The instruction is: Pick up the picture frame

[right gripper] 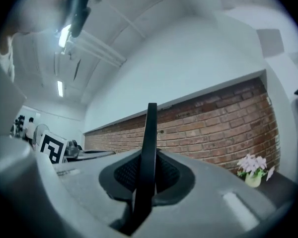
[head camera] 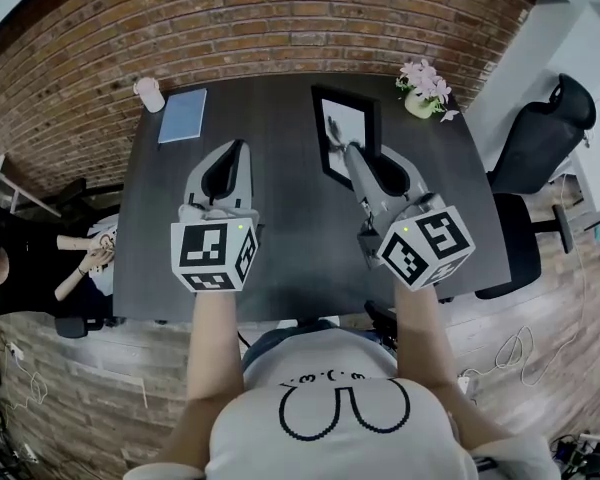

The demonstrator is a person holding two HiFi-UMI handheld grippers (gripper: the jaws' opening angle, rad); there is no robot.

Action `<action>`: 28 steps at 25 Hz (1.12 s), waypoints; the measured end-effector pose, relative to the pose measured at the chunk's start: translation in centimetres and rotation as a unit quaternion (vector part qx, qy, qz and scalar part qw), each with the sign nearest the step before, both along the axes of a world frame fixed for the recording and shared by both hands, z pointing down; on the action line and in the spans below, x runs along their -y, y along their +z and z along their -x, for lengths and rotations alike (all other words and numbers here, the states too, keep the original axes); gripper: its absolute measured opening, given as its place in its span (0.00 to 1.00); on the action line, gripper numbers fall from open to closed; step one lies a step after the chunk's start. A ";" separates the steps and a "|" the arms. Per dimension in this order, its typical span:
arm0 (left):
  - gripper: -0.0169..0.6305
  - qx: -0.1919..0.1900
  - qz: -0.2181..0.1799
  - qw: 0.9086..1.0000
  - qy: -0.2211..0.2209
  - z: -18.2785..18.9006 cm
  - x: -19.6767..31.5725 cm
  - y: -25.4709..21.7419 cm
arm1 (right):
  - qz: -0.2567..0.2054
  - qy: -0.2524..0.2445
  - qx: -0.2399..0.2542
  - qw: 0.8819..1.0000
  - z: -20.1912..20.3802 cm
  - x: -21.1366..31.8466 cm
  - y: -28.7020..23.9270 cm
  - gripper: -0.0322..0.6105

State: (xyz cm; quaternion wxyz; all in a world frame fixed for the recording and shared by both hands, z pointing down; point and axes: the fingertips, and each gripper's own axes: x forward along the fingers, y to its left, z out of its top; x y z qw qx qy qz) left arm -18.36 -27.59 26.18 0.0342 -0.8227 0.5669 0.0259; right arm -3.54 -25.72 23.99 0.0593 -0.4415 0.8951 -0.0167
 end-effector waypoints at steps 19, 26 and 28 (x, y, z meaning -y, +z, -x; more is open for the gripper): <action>0.02 0.014 -0.080 0.997 -0.003 -0.4 -1.7 -3.7 | -0.078 0.080 -0.047 0.993 -1.6 -1.0 -3.1 0.10; 0.02 0.009 -0.084 0.996 0.000 -0.6 -1.8 -4.2 | -0.081 0.085 -0.053 0.992 -1.9 -1.1 -3.3 0.10; 0.02 0.009 -0.084 0.996 0.000 -0.6 -1.9 -4.1 | -0.081 0.085 -0.054 0.992 -1.9 -1.1 -3.2 0.10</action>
